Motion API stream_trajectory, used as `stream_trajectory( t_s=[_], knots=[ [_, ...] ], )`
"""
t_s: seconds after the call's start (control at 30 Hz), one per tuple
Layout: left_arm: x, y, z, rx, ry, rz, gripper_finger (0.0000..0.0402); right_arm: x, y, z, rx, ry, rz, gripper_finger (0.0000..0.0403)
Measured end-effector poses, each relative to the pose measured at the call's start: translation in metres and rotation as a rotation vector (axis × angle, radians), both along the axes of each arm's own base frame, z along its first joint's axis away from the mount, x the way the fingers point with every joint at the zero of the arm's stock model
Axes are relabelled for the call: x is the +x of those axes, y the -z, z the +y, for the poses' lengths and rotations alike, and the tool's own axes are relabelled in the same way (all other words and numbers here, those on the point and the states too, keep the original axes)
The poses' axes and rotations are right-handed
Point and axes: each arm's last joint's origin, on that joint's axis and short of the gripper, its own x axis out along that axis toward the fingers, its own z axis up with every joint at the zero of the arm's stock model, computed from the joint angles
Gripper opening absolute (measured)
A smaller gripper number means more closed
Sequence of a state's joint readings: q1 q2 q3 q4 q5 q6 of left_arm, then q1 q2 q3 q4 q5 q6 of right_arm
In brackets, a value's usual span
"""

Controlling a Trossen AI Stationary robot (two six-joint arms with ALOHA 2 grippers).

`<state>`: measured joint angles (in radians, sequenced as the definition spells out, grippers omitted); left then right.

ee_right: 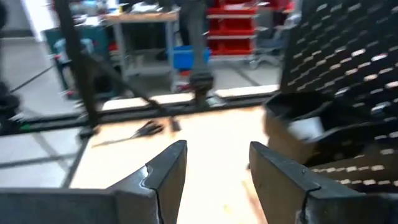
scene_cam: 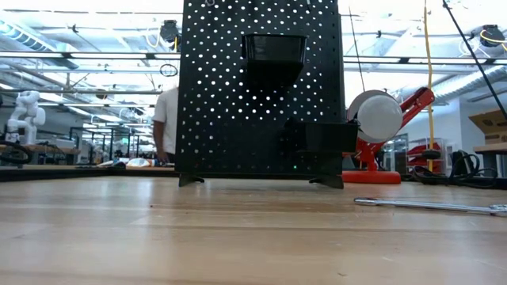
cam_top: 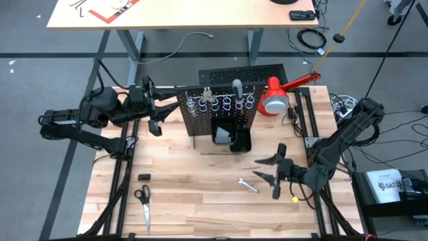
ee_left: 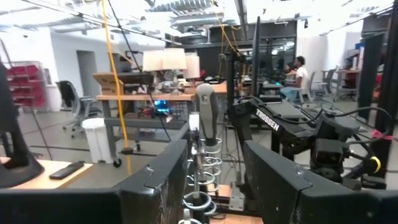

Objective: Hang tools onto peg board
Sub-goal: Hang the wrench on the pegboard

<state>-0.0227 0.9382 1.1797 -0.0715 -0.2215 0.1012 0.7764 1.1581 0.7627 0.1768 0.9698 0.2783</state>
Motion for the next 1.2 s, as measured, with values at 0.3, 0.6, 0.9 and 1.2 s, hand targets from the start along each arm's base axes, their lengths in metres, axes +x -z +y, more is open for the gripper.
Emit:
stream_trajectory(
  t_s=[0.3,0.6,0.9,1.2],
  knots=[
    [0.004,0.010,-0.008,0.007,0.097,0.047,0.0169,0.011,0.034,0.016,0.052,-0.168,0.179,0.0169],
    [0.010,0.016,-0.018,0.024,0.119,0.101,0.0169,0.034,0.064,0.023,0.081,-0.208,0.477,0.0169],
    [0.031,0.029,-0.028,0.026,0.126,0.168,0.0169,0.058,0.104,0.018,0.190,-0.060,0.751,0.0169],
    [0.033,0.031,-0.038,0.029,0.153,0.175,0.0169,0.065,0.154,0.012,0.251,0.067,0.973,0.0169]
  ],
)
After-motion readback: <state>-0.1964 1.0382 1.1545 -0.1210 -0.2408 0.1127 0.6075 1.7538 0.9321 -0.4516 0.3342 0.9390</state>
